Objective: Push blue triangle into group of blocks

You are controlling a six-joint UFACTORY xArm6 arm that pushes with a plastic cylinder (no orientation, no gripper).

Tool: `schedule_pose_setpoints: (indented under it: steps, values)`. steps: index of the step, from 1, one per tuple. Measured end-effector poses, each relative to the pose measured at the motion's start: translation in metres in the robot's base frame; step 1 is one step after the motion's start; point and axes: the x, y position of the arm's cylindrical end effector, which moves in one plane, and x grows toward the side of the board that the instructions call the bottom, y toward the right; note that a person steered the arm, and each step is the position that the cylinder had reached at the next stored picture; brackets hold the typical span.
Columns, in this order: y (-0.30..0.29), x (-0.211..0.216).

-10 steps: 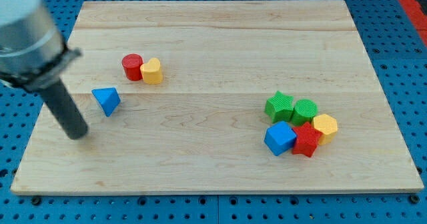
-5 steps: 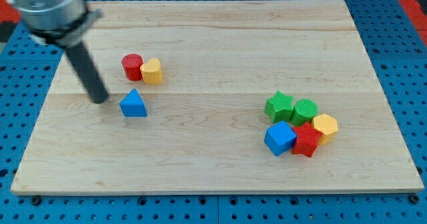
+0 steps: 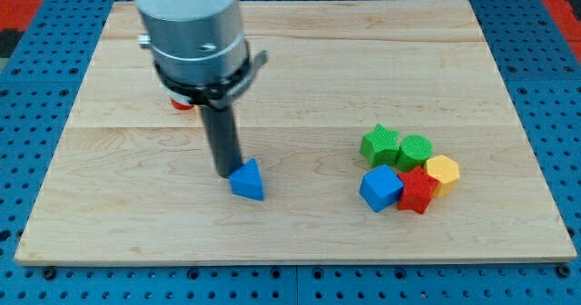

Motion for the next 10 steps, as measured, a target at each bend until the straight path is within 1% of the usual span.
schedule_pose_setpoints:
  steps: [1, 2, 4, 5, 6, 7, 8, 9, 10]
  values:
    - [0.006, 0.015]
    - [0.010, 0.018]
    - [0.098, 0.019]
    - [0.014, 0.019]
    - [-0.050, 0.030]
    - [0.009, 0.067]
    - [0.067, 0.058]
    - [0.110, 0.036]
    - [0.132, 0.035]
